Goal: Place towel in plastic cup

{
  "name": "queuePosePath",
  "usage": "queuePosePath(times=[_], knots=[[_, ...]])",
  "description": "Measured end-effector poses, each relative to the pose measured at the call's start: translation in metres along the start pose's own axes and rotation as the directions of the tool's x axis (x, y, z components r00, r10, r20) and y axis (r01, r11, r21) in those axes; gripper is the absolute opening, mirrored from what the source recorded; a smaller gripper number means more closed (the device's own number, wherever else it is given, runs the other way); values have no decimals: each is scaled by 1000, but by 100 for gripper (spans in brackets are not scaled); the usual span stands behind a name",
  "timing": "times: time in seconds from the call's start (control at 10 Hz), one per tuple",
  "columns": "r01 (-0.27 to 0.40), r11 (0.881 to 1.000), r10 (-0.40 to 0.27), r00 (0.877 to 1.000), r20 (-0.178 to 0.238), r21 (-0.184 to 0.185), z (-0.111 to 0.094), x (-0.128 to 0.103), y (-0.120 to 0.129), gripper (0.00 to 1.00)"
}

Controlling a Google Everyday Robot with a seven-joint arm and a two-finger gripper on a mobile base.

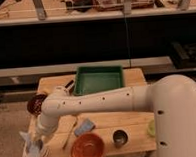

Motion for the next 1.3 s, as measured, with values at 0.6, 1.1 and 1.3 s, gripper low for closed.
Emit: queuePosePath(times=[0.6, 1.1, 1.3], knots=[[-3, 1000, 3, 1000, -5, -1, -2, 0, 0, 20], [-11, 999, 17, 994, -105, 50, -58, 0, 1, 20], [-10, 997, 26, 982, -188, 82, -105, -4, 4, 20]])
